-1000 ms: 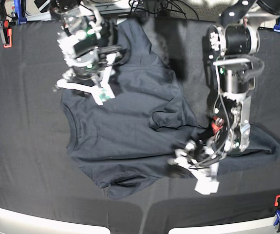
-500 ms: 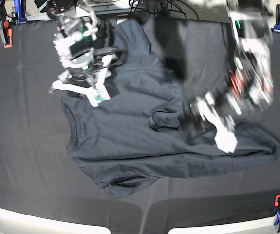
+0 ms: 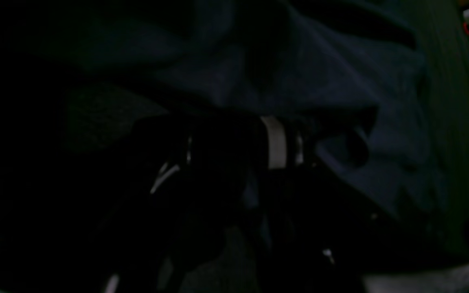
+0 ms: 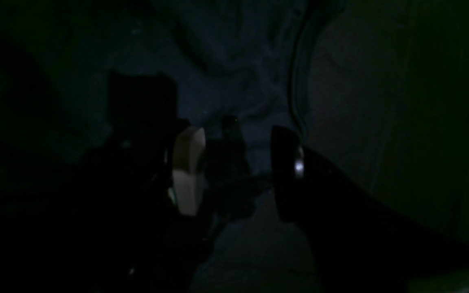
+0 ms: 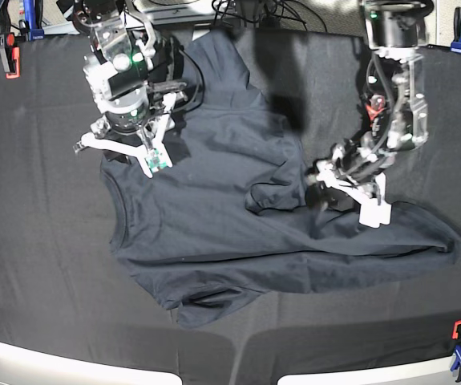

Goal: Layout the t-shirt on the table in an organized manner, then fold the t-shirt properly
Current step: 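Grasp the bunched sleeve fabric with the left gripper, then pull the sleeve fabric outward with the left gripper to spread it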

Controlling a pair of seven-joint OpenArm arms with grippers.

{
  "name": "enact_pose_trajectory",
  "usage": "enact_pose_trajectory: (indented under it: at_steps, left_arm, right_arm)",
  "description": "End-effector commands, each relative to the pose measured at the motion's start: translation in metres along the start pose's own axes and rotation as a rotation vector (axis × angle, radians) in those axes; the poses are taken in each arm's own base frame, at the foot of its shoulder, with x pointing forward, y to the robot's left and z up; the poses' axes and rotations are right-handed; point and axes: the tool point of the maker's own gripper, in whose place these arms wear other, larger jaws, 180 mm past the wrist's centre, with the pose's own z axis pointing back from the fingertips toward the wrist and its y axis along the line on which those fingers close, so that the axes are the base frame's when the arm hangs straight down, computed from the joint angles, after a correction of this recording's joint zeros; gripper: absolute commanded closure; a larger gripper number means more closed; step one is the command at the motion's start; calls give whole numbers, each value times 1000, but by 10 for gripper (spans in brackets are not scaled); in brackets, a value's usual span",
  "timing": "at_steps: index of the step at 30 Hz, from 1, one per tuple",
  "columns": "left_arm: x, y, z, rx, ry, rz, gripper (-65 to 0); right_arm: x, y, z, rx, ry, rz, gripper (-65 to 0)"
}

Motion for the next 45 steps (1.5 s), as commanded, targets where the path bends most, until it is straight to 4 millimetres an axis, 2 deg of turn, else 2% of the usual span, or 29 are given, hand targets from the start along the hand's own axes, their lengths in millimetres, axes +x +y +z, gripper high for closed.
enact_pose_trajectory:
  at_steps: [1,6,12,14,16,18,22,27,29,31,36,38,41,45]
  left_arm:
    - [27,-8,-1,-24,-74,-13,-178]
    - [39,-5,-7,0,-101,11,-178]
    - [28,1,-30,5,-46,77,-178]
    - [29,1,-33,3,-44,77,-132]
    - [35,1,-31,2,-60,72,-18]
    - [44,3,-24,2,-79,66,0]
    - [66,25,10,62,-124,76,0]
    - [92,56,80,148,-240,22,0]
    - [95,66,108,172,-277,17,0]
    - [90,77,129,209,-267,-1,0]
    - [41,95,162,268,-105,-51,0]
    - [28,105,177,294,-73,-73,0]
    - [20,127,206,381,-63,-90,0]
    - [23,163,246,552,-50,-139,0]
  right_arm:
    - [10,-9,2,-28,-36,-3,-262]
    - [10,-9,2,-29,-37,-3,-262]
    - [10,-9,2,-29,-35,-3,-262]
    - [10,-9,2,-29,-36,-3,-262]
    - [10,-9,2,-29,-37,-3,-262]
    - [10,-9,2,-29,-38,-3,-262]
    - [13,-9,2,-29,-51,-3,-262]
    - [17,-9,3,-28,-74,-3,-262]
    - [17,-9,3,-28,-77,-3,-262]
    - [18,-9,3,-28,-80,-3,-262]
    - [18,-9,3,-29,-82,-3,-262]
    - [18,-9,3,-29,-83,-3,-262]
    - [18,-9,3,-29,-82,-3,-262]
    - [18,-9,3,-29,-82,-3,-262]
